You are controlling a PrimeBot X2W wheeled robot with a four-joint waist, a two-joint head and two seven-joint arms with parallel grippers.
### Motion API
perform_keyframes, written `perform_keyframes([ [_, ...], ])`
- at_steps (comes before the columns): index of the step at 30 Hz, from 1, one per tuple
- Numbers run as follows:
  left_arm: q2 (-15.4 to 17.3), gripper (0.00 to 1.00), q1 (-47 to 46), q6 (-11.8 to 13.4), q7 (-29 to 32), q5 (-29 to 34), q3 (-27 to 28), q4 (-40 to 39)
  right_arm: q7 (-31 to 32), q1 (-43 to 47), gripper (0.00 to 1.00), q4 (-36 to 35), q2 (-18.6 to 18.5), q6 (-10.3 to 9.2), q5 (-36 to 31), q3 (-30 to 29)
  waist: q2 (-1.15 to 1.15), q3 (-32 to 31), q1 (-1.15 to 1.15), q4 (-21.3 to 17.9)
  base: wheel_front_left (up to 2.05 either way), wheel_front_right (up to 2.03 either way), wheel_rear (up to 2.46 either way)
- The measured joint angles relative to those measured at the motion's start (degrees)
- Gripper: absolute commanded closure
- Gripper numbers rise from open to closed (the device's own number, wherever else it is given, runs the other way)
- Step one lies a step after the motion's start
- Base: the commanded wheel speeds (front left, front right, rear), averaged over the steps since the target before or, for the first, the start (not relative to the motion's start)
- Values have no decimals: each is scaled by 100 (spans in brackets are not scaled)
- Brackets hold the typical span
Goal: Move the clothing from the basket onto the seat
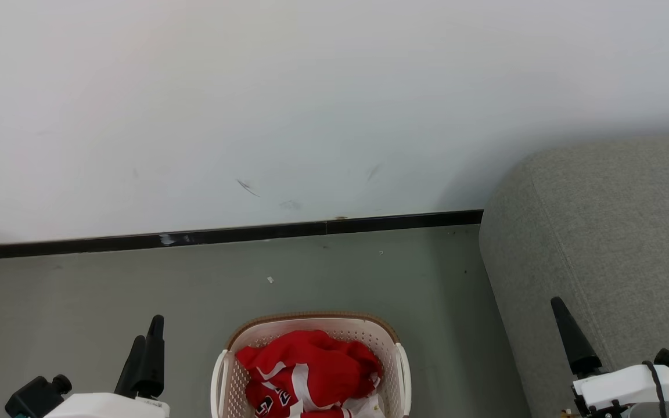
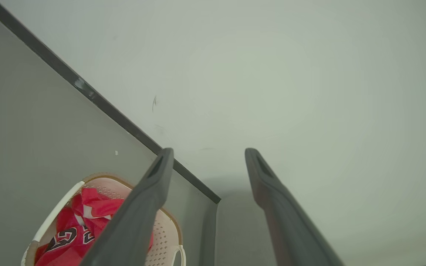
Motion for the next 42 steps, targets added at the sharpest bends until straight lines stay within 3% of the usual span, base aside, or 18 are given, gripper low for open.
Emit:
perform_keyframes([
  [20,94,0,12,363,-381,2531,-535,-357,-257,57,0,-247,97,2,-2608,9,0,19,-42,6,0,0,0],
  [27,115,0,111,508,-532,3279,-728,-364,-350,132,0,-252,125,4,-3462,27,0,25,-45,5,0,0,0],
  [42,105,0,133,757,-811,4348,-967,-371,-541,134,0,-364,179,5,-4660,26,0,20,-47,-4,0,0,0],
])
